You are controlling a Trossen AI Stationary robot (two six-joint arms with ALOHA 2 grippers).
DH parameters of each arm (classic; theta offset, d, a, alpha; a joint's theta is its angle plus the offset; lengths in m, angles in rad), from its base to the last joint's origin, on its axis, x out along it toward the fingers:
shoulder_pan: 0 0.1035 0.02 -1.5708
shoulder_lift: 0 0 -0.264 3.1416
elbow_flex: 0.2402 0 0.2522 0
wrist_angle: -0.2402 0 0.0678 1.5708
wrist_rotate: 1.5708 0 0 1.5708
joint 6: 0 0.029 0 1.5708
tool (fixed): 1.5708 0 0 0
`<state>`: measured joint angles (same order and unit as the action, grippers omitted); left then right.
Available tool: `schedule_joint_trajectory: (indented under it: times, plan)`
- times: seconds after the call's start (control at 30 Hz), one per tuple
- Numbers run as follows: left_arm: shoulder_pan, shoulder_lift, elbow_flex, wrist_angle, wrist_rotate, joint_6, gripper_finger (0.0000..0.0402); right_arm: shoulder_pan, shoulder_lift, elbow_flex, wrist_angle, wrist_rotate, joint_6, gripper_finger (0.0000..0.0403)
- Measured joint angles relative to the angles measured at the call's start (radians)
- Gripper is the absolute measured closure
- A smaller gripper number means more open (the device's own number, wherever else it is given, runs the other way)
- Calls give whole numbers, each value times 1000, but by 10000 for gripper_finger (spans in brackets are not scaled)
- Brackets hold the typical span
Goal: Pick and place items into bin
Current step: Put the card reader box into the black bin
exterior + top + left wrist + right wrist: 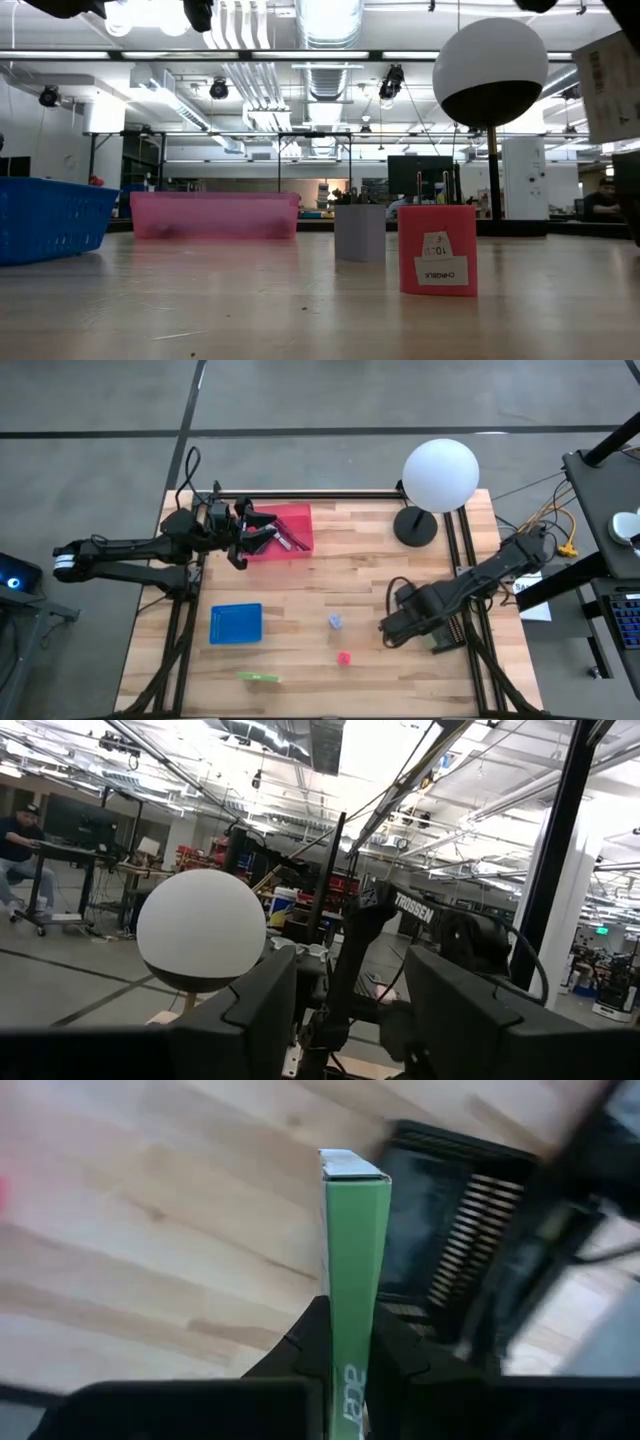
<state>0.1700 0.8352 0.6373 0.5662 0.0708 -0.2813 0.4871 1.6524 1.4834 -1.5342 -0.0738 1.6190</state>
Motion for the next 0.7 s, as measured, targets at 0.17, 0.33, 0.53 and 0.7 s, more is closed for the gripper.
schedule_joint_trajectory:
  times: [0.17, 0.33, 0.53, 0.7]
  plan:
    - [0, 1, 0, -2, 0, 0, 228, 9, -45, -25, -37, 11, 59, 384]
    - [0, 0, 0, 0, 1, 0, 228, 25, -53, -74, -37, 22, 111, 384]
    - [0, 1, -1, -1, 1, 0, 228, 52, -51, -170, -38, -30, 178, 385]
    - [0, 0, -2, -1, 1, 0, 228, 78, -53, -233, -36, -39, 232, 385]
